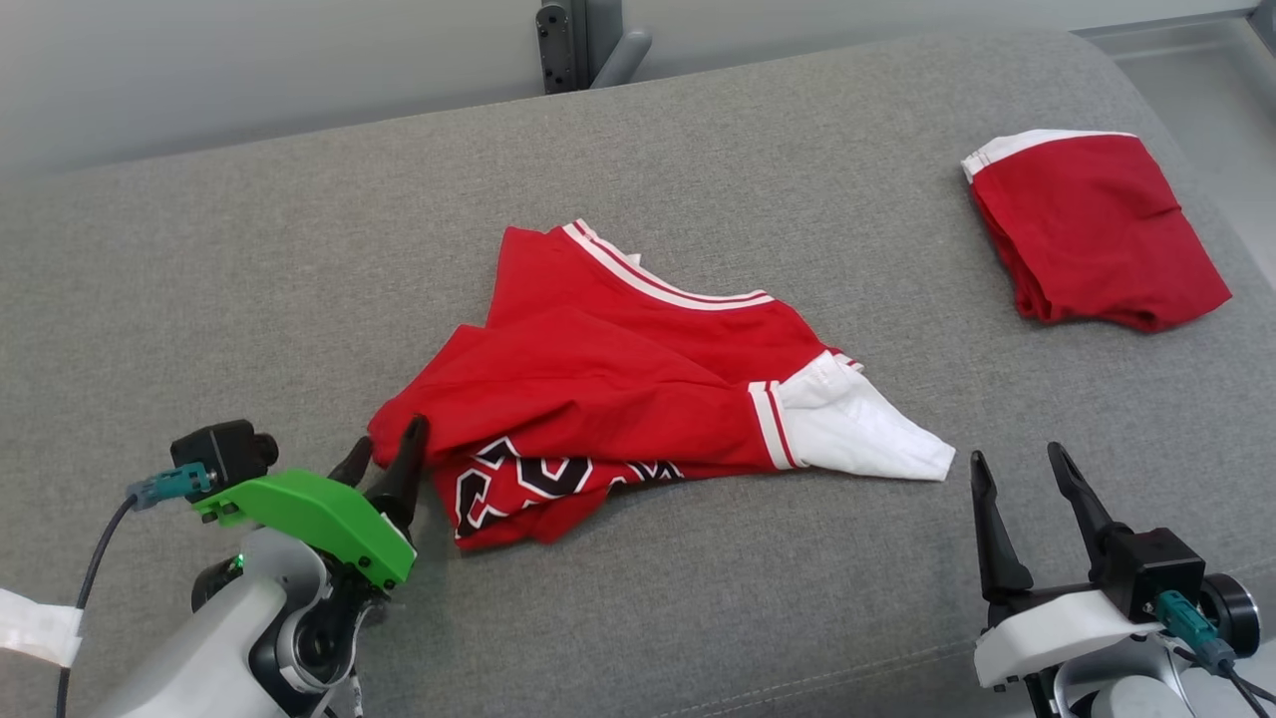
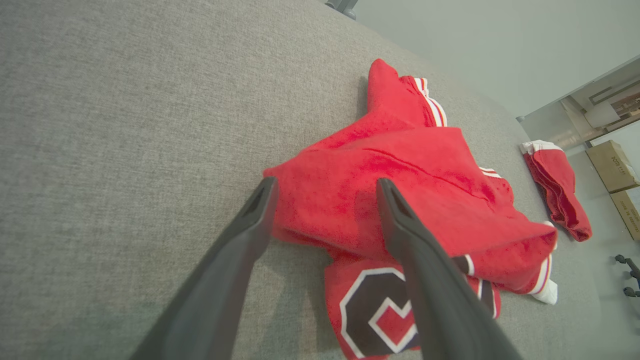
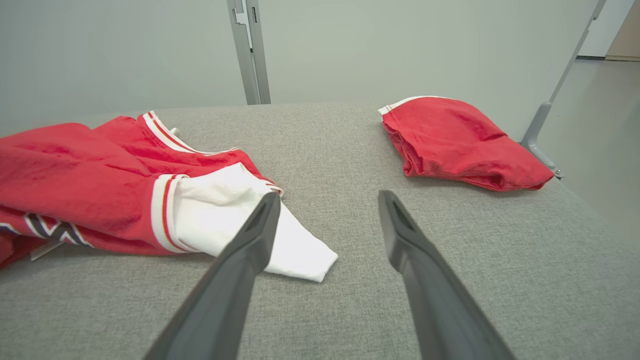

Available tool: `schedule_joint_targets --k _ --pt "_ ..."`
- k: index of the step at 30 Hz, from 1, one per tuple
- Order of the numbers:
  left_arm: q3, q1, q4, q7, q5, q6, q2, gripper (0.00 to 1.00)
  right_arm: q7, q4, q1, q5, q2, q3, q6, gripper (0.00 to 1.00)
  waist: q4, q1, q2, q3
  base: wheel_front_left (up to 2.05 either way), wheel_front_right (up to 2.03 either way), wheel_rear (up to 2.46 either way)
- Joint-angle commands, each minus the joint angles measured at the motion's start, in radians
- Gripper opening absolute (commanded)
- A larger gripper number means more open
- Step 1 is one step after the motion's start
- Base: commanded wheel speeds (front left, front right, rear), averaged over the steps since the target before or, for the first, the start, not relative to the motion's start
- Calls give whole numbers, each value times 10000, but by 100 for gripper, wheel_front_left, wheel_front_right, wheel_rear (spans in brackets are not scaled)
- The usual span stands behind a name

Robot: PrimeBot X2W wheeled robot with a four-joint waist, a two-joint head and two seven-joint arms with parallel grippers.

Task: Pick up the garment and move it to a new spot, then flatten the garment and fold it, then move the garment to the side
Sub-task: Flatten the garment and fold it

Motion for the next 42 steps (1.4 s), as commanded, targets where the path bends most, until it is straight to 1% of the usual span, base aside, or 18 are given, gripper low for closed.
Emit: schedule_joint_targets --k 1,6,8,9,10,12,15,19,21,25,28,29,30,32,35,38,40,42 --pt "64 157 -62 112 -180 -74 -9 100 -28 22 4 -52 -19 -11 -16 100 -41 -1 0 -18 0 0 0" --pt "226 299 -89 733 -876 -339 -131 100 -28 47 -36 -73 -18 -58 -16 100 -194 -1 0 -17 0 0 0" --pt "179 274 0 967 -1034 -497 -305 100 -28 70 -51 -81 -18 -73 -16 100 -257 -1 0 -31 0 0 0" --pt "104 257 44 1177 -1127 -627 -404 73 -28 82 -57 -78 -18 -73 -16 100 -285 -1 0 -36 0 0 0" --pt "121 191 122 1253 -1180 -725 -442 0 -28 96 -62 -74 -17 -73 -16 100 -317 -1 0 -39 0 0 0" --pt "94 10 293 1224 -1053 -943 -463 0 -28 123 -84 -21 -17 -32 -16 100 -411 -1 0 -56 0 0 0" --pt "284 -326 524 606 -646 -1021 -436 0 -28 122 -75 29 -17 -58 -16 100 -525 -1 0 -90 0 0 0" --pt "205 -1118 725 -450 670 -504 -24 0 -28 172 143 93 -14 -168 -16 100 -548 -1 0 -164 0 0 0" --pt "273 -1658 596 -757 1196 -389 24 0 -28 203 213 116 -16 -241 -16 100 -497 -1 0 -208 0 0 0" --pt "257 -2689 115 -1053 2296 -134 78 0 -28 304 328 161 -16 -256 -16 100 -451 -1 0 -330 0 0 0" --pt "-29 -3139 -519 -1131 3253 210 33 0 -28 361 351 167 -16 -256 -16 100 -461 -1 0 -464 0 0 0" --pt "-170 -3153 -791 -1132 3439 331 -49 0 -28 367 380 160 -16 -265 -16 100 -462 -1 0 -517 0 0 0" --pt "-170 -3153 -791 -1132 3439 331 -49 0 -28 367 380 160 -16 -265 -16 100 -462 -1 0 -517 0 0 0" --pt "-603 -2968 -1402 -993 3832 595 -197 0 -28 374 407 151 -17 -299 -16 100 -449 -1 0 -568 0 0 0" --pt "-1414 -2212 -2133 -738 4208 1074 -411 0 -28 380 484 162 -14 -344 -16 100 -388 -1 0 -602 0 0 0" --pt "-2141 -1111 -2276 -622 4118 1360 -755 0 -28 434 576 151 -14 -338 -16 100 -324 -1 0 -595 0 0 0" --pt "-2555 -294 -1997 -659 3989 1383 -979 0 -28 442 576 120 -15 -331 -16 100 -282 -1 0 -572 0 0 0" --pt "-2927 435 -1501 -605 3777 1176 -1180 0 -28 428 542 95 -17 -371 -16 100 -207 -1 0 -515 0 0 0"
